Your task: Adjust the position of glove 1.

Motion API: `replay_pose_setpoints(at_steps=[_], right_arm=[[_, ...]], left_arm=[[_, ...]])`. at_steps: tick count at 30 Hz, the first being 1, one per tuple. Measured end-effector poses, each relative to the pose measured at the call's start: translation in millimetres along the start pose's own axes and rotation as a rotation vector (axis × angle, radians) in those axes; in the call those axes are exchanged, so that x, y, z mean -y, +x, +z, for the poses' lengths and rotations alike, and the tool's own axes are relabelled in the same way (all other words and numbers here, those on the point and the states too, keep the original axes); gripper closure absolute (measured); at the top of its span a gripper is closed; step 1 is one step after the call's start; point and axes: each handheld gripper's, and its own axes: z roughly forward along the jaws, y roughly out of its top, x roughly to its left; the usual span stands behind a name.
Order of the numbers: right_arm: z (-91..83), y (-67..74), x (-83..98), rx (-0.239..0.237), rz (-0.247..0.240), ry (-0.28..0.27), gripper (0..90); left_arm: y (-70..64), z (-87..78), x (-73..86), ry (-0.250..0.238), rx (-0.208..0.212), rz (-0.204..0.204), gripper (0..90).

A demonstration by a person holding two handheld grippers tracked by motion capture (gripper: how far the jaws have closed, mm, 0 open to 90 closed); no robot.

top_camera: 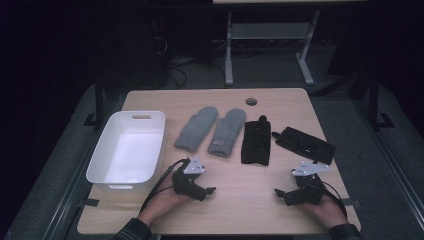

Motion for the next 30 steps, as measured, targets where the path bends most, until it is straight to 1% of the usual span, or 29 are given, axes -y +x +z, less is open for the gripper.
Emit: replay_pose_setpoints(at_steps=[2,3,7,8,10,12,13,14,15,16,18,20,22,23,24,25,26,27,28,29,30], right_arm=[[-0.1,-0.1,0.0,0.0,-0.001,0.0,2.4],[-0.1,-0.1,0.0,0.0,-0.002,0.001,2.4],[0.0,-0.1,-0.1,-0.001,-0.001,0.0,2.4],[0.0,-0.1,-0.1,-0.001,-0.001,0.0,2.4],[0.1,-0.1,-0.1,-0.002,-0.005,0.0,2.4],[0.1,-0.2,0.0,-0.003,-0.005,-0.001,2.4],[0.1,-0.2,-0.1,-0.002,-0.006,-0.001,2.4],[0.0,0.3,-0.1,-0.003,0.001,0.003,2.4],[0.1,0.2,-0.2,-0.002,0.0,0.002,2.4],[0.0,0.3,-0.2,-0.003,0.001,0.002,2.4],[0.0,0.3,-0.2,-0.003,0.001,0.002,2.4],[0.0,0.2,-0.2,-0.003,0.001,0.002,2.4],[0.0,0.2,-0.2,-0.003,0.0,0.002,2.4],[0.0,0.2,-0.2,-0.003,0.0,0.002,2.4],[0.0,0.2,-0.2,-0.003,0.0,0.002,2.4],[0.1,0.2,-0.2,-0.002,0.0,0.002,2.4],[0.0,0.3,-0.2,-0.003,0.001,0.002,2.4],[0.1,0.2,-0.2,-0.003,0.001,0.002,2.4],[0.0,0.2,-0.2,-0.003,0.0,0.002,2.4],[0.0,0.3,-0.2,-0.003,0.001,0.002,2.4],[0.0,0.3,-0.2,-0.003,0.001,0.002,2.4]], left_arm=[[0.1,0.1,-0.1,0.0,-0.001,-0.001,12.3],[-1.3,-0.4,0.7,-0.002,-0.014,-0.01,12.3],[-1.2,-0.8,0.5,0.002,-0.013,-0.009,12.3],[-1.0,-1.0,-0.1,0.007,-0.01,-0.009,12.3],[-1.5,-2.7,-2.8,0.032,-0.022,-0.02,14.6],[-1.7,-4.4,-4.0,0.042,-0.029,-0.027,22.6],[-1.3,-6.3,-5.0,0.046,-0.026,-0.04,24.7],[-1.3,-6.3,-5.0,0.046,-0.026,-0.04,26.8],[-0.3,-8.8,-7.1,0.047,-0.014,-0.064,32.9],[0.9,-10.6,-8.2,0.041,-0.019,-0.073,39.0],[3.9,-12.9,-11.6,0.031,-0.012,-0.11,53.6],[7.3,-14.9,-16.1,0.042,-0.026,-0.125,69.9],[10.1,-17.2,-20.7,0.037,-0.023,-0.134,83.6],[10.1,-17.2,-20.7,0.037,-0.023,-0.134,88.0],[12.1,-17.7,-25.9,0.031,-0.013,-0.145,89.1],[12.8,-18.1,-29.1,0.025,-0.024,-0.139,89.2],[13.4,-18.6,-32.8,0.027,-0.026,-0.136,89.2],[13.4,-18.6,-32.8,0.027,-0.026,-0.136,89.3],[14.8,-19.3,-39.4,0.003,-0.031,-0.145,89.3],[15.6,-19.5,-43.0,-0.001,-0.035,-0.147,89.3],[15.6,-19.5,-43.0,-0.001,-0.035,-0.147,89.3]])
